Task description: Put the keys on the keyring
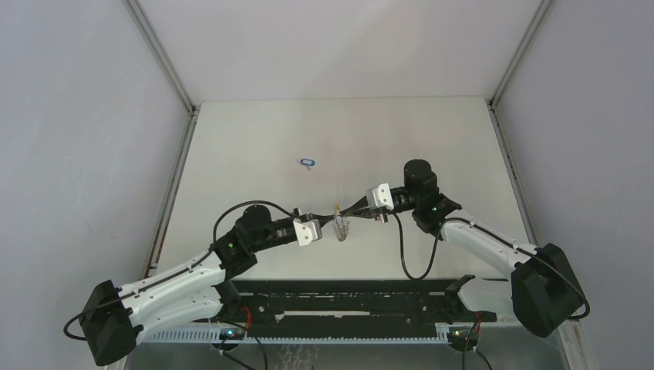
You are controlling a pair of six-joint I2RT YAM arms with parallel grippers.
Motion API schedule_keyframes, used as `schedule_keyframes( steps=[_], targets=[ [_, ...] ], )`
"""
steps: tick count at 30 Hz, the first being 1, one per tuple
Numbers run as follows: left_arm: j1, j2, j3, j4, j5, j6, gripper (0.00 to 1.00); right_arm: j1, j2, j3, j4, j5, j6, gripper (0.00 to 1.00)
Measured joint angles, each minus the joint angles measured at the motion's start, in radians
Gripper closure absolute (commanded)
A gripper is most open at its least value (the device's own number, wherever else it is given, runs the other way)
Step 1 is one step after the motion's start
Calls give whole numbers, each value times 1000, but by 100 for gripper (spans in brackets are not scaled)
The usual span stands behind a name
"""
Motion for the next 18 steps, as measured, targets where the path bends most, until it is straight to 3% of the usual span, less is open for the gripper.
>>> schedule_keyframes(
  steps=[18],
  targets=[
    [0, 0, 0, -1, 0, -2, 100, 2, 7, 8, -18, -3, -15, 100]
  ],
)
